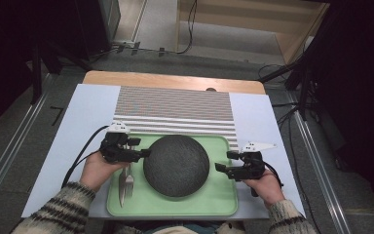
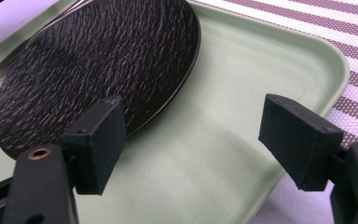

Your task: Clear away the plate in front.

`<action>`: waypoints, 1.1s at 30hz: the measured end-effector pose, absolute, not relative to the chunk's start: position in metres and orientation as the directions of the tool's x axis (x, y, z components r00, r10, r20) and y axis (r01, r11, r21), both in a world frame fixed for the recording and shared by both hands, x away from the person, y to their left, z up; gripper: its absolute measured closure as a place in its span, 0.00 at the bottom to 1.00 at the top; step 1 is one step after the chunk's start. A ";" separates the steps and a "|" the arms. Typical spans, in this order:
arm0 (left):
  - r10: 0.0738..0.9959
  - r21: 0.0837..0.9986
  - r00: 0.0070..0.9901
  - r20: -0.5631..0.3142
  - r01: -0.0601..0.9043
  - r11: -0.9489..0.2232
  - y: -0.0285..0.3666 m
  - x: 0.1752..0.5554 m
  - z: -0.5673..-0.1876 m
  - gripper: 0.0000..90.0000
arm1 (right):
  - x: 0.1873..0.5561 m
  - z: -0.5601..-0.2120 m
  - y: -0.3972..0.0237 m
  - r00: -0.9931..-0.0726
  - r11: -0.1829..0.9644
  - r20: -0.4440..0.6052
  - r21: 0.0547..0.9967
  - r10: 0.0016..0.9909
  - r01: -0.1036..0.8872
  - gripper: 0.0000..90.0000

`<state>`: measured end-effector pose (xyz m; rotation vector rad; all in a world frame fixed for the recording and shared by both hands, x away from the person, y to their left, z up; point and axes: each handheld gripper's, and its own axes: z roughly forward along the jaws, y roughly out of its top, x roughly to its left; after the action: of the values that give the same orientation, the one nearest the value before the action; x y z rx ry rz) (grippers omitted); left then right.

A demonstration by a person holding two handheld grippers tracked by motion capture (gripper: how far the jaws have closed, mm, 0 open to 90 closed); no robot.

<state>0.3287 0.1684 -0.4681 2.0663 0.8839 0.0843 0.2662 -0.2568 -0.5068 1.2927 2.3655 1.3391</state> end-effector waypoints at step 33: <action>0.746 0.711 0.600 -0.288 0.656 -0.254 0.236 0.313 -0.476 0.38 | 0.267 -0.510 -0.257 -0.626 0.281 0.240 0.737 0.742 0.614 0.23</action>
<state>0.3131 0.2358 -0.4760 1.9801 1.1125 0.1338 0.2667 -0.2569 -0.5103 1.2764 2.3893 1.2673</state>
